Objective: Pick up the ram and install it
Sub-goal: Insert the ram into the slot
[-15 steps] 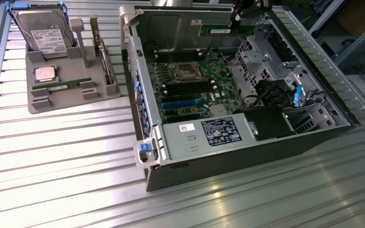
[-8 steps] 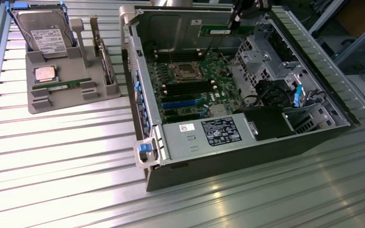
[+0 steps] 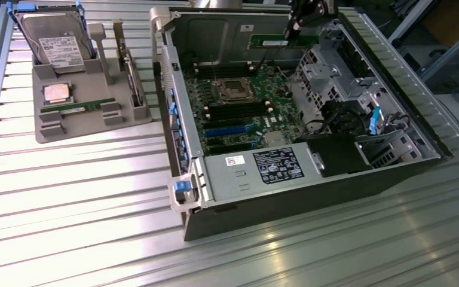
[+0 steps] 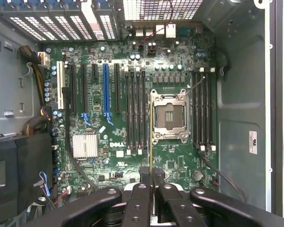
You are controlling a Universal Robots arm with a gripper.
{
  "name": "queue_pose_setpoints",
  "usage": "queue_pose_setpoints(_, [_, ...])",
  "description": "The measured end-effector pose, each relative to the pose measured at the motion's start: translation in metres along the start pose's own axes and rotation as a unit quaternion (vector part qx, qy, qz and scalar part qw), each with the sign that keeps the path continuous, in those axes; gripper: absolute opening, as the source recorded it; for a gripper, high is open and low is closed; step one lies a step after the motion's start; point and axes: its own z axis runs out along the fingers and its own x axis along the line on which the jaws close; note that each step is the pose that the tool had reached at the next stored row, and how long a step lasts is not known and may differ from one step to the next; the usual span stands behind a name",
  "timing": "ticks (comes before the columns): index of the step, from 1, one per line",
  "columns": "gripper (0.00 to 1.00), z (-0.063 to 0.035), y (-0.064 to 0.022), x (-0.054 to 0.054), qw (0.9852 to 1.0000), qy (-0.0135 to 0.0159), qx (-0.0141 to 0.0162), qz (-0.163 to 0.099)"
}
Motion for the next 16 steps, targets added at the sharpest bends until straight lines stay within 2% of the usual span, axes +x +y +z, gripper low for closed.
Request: queue_pose_setpoints(16, [0.13,0.0064,0.0003,0.0032,1.0,0.0,0.0,0.0])
